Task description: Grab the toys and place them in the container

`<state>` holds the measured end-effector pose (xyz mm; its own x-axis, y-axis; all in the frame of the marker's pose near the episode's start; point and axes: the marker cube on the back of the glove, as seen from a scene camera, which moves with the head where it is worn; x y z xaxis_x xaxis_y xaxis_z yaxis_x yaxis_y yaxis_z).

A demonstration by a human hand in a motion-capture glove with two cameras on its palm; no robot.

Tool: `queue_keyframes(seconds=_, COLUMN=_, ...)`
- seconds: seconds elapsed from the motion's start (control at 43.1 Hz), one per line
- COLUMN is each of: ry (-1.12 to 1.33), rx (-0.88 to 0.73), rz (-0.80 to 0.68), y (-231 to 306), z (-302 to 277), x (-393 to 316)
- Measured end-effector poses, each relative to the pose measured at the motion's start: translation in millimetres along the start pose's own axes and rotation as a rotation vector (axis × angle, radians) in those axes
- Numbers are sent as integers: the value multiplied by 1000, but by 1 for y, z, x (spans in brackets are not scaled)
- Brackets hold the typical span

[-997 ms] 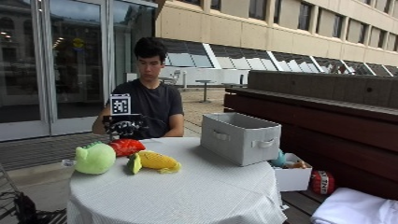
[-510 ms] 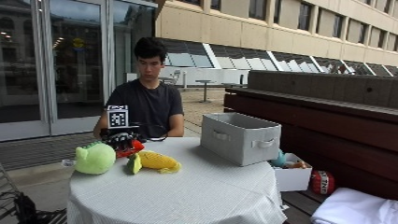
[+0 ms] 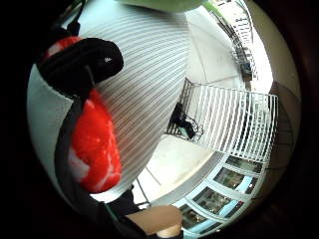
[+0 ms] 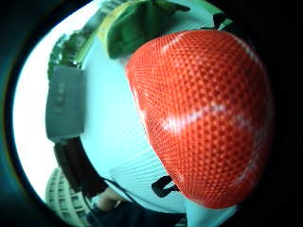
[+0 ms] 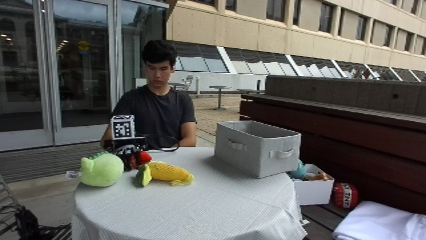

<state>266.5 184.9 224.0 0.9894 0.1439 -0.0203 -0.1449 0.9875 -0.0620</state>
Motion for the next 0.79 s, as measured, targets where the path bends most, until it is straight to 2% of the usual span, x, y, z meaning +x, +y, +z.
queue_keyframes(seconds=0.07, ry=-27, rx=5, rz=-6, y=-3, z=-5, x=0)
queue_keyframes(seconds=0.186, ry=-34, rx=-91, rz=44, y=6, z=-13, x=-4)
queue_keyframes(seconds=0.487, ry=-79, rx=-59, rz=32, y=0, z=-33, x=-8)
queue_keyframes(seconds=0.603, ry=-73, rx=1, rz=7, y=-17, z=-61, x=-17)
queue_keyframes(seconds=0.719, ry=-88, rx=-62, rz=6, y=-25, z=-111, x=-36)
queue_keyframes(seconds=0.788, ry=-92, rx=-37, rz=-5, y=-35, z=-138, x=-50)
